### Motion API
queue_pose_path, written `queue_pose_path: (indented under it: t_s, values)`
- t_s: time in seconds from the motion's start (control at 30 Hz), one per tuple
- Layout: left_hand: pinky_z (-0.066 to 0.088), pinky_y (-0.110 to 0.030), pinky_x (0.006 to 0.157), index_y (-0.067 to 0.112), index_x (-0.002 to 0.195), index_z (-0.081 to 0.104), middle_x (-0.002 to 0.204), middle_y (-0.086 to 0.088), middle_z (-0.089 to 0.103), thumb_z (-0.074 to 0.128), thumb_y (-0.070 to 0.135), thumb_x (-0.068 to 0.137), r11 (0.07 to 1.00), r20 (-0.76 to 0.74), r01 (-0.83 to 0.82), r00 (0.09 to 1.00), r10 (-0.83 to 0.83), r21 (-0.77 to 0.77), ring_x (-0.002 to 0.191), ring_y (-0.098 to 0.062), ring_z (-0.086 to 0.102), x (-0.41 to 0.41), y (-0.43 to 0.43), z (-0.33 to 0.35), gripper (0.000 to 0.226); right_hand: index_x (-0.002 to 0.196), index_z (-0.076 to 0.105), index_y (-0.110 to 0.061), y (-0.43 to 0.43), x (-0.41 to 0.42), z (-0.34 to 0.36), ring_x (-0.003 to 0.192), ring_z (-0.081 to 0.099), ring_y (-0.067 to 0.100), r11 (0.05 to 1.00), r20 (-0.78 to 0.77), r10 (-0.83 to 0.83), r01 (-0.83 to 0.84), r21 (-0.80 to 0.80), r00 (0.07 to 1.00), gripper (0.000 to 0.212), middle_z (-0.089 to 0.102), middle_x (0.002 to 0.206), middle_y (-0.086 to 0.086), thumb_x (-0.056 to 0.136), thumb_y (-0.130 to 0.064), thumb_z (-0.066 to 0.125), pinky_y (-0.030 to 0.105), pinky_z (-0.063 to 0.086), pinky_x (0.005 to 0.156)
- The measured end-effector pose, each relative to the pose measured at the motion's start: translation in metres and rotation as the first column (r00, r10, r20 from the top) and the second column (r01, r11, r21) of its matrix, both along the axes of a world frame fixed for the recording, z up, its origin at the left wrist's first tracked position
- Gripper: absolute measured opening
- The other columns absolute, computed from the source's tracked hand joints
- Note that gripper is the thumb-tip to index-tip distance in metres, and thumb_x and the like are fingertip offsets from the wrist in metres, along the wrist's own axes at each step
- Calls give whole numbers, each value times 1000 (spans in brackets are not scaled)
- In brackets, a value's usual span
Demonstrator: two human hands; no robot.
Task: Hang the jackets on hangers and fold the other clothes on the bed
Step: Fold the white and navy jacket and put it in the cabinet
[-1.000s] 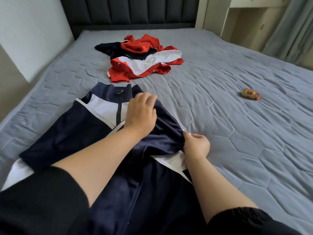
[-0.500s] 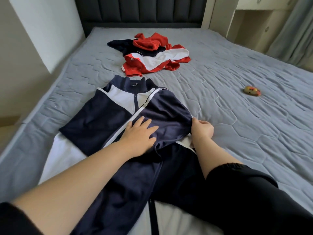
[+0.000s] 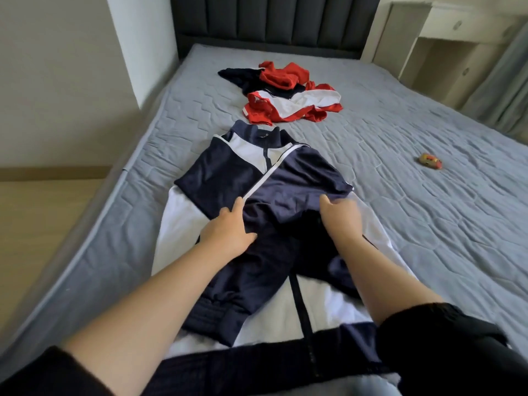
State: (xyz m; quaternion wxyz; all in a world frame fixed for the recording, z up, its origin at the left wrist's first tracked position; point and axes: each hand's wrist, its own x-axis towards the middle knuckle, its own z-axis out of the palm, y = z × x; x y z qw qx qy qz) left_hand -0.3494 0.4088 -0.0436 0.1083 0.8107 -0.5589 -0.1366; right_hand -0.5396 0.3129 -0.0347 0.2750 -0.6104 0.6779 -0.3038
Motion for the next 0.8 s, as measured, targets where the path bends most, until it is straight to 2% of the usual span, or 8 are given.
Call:
queue_pose_path:
  t_s: [0.13, 0.23, 0.33, 0.43, 0.53, 0.6, 0.67, 0.8]
  values:
    - [46, -31, 89, 17, 131, 45, 125, -5, 60, 69, 32, 82, 1000, -325, 21, 945, -22, -7, 110, -25, 58, 20, 13, 4, 56, 73, 57, -7, 34, 15, 2, 44, 49, 20, 929, 14, 133, -129, 346, 991, 35, 62, 57, 8, 91, -36, 50, 25, 38, 45]
    - [50, -32, 91, 10, 122, 56, 119, -9, 65, 66, 6, 85, 999, -738, 30, 675, -2, 25, 102, -23, 62, 35, 28, 1, 38, 70, 46, -8, 41, 15, -2, 34, 38, 13, 866, 331, -87, -93, 491, 940, 24, 52, 43, 3, 92, -16, 40, 19, 28, 36]
    - [53, -28, 83, 8, 124, 59, 117, -10, 67, 59, 5, 91, 989, -891, 93, 451, 57, 111, 100, -23, 64, 53, 39, 6, 33, 58, 30, -17, 44, 3, -4, 25, 24, 8, 801, 511, -250, -120, 586, 823, 34, 32, 32, -4, 92, -12, 32, 19, 18, 32]
    - [51, -20, 80, 17, 125, 60, 118, 0, 66, 64, 19, 90, 959, -709, 248, 700, -80, 137, 102, -13, 63, 64, 42, 13, 35, 60, 43, -12, 52, -4, -4, 33, 35, 13, 841, 252, -117, -39, 540, 961, 32, 45, 43, 2, 93, -14, 44, 21, 28, 38]
    - [40, -27, 101, 20, 143, 40, 140, -2, 50, 64, 43, 87, 966, -335, 226, 926, -173, 127, 123, -18, 51, 61, 36, 16, 66, 80, 54, -4, 57, 3, -6, 74, 60, 32, 985, -121, 23, -2, 174, 992, 15, 60, 75, 11, 88, -16, 51, 30, 41, 61]
    - [32, -36, 110, 22, 152, 17, 153, -7, 28, 54, 54, 89, 978, -53, 207, 977, -205, 34, 136, -26, 34, 53, 34, 17, 80, 111, 52, -3, 60, 12, -7, 108, 51, 36, 992, -282, 21, -55, -114, 959, 29, 56, 113, 16, 88, -19, 54, 38, 39, 84]
    - [21, -43, 115, 24, 153, 7, 159, -6, 8, 40, 58, 93, 937, 233, 349, 912, -338, -7, 144, -28, 12, 44, 34, 12, 76, 135, 41, -5, 65, 20, -11, 129, 37, 34, 942, -441, 98, -226, -248, 892, 49, 42, 139, 16, 92, -26, 52, 42, 29, 104]
    - [-2, -50, 118, 23, 153, -2, 160, -1, -14, 25, 63, 94, 807, 179, 501, 803, -568, 313, 145, -22, -19, 29, 49, -14, 76, 151, 18, -19, 66, 22, -32, 148, 4, 22, 883, -627, 459, -397, 249, 629, 58, 9, 161, 1, 99, -41, 32, 51, 3, 116]
